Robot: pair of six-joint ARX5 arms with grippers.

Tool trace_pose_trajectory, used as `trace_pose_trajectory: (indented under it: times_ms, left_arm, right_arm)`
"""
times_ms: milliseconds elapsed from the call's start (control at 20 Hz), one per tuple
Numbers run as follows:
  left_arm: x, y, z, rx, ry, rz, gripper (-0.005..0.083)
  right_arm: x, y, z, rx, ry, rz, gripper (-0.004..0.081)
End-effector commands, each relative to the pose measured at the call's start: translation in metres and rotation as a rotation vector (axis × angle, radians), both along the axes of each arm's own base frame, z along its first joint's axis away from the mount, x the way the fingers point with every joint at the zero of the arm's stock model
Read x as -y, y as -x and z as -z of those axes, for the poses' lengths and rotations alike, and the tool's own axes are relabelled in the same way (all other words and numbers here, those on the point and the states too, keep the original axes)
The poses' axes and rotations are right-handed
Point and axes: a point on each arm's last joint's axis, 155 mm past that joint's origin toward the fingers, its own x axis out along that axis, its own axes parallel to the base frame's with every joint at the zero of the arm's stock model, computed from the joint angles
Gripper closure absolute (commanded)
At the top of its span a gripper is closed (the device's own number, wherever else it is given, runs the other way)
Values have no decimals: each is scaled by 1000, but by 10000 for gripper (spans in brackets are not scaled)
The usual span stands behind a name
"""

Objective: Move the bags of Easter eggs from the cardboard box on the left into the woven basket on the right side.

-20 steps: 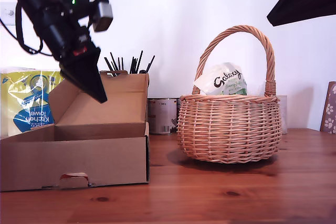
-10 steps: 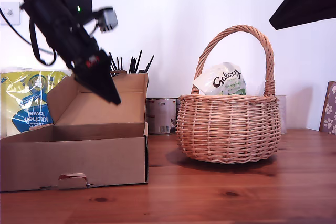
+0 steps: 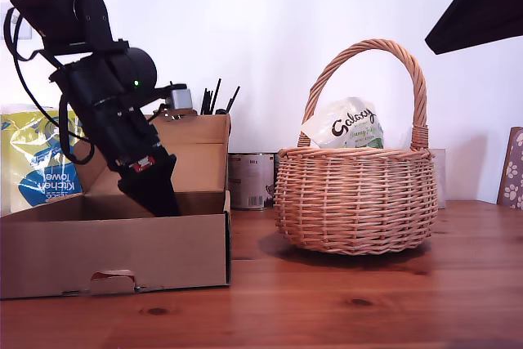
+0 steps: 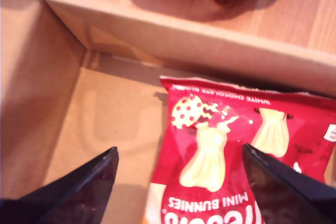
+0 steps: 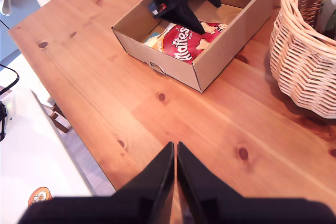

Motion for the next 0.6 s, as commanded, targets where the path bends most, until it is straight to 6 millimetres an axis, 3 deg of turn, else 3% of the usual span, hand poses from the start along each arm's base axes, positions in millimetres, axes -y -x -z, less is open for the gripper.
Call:
trace_pose_trajectory:
  times_ms: [0,150,350,450,550]
  left_arm:
    - [-1,12,32,-86,-23,12,84]
    - [-1,33,49,-181,-48,23,84]
    - [1,45,52,-222,-65,34,92]
    - [1,47,54,-232,-86,21,203]
    - [-2,49,54,-237,-98,18,395]
  right_arm:
    - [-1,0,-3,5,-3,-4,783]
    - [-1,1,-3,2,-1,-4,783]
    - [-1,1,-3,2,-1,-4,783]
    - [-1,1,-3,2,-1,-4,783]
    - [-1,1,-3,4,-2,-4,783]
